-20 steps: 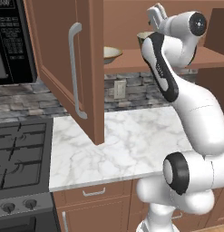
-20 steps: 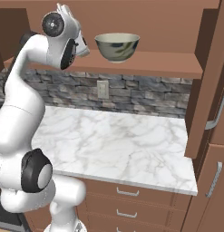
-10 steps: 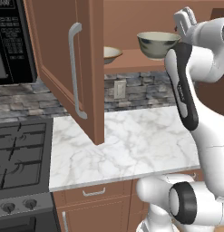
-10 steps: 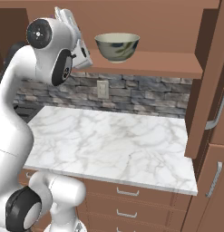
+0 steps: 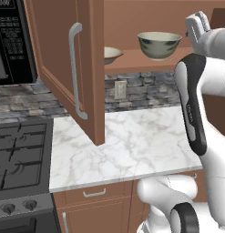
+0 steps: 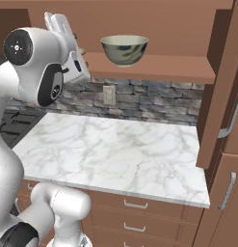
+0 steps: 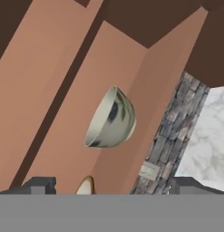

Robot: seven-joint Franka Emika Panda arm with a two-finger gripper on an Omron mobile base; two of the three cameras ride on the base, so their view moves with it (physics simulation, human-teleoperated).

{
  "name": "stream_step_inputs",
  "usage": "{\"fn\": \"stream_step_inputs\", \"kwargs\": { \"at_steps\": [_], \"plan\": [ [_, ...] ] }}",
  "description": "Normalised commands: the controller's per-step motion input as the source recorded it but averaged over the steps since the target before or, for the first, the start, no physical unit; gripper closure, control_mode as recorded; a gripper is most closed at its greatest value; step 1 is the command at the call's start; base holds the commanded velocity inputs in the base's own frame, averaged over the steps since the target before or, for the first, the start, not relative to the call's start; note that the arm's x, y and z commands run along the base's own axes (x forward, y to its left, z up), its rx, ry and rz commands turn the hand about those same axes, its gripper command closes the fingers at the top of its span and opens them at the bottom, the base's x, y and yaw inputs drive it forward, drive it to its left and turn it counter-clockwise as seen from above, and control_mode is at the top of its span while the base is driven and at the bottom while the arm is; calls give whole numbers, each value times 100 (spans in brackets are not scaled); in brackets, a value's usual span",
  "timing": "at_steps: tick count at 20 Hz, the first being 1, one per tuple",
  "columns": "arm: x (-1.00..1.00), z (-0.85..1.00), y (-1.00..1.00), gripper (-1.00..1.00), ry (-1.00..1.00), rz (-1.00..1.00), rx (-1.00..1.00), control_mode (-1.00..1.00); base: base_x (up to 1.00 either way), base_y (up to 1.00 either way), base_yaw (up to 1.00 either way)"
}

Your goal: Open the cabinet. Pick the bowls from the counter and place them in the cabinet. Then close the cabinet.

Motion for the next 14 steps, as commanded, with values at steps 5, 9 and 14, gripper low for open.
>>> {"fn": "stream_step_inputs", "kwargs": {
  "at_steps": [5,9,14],
  "plan": [
    [-70,-12,-8,-100,0,0,0,-100,0,0,0],
    [-64,0,-18,-100,0,0,0,-100,0,0,0],
    [-50,4,-14,-100,-7,0,0,-100,0,0,0]
  ]
}}
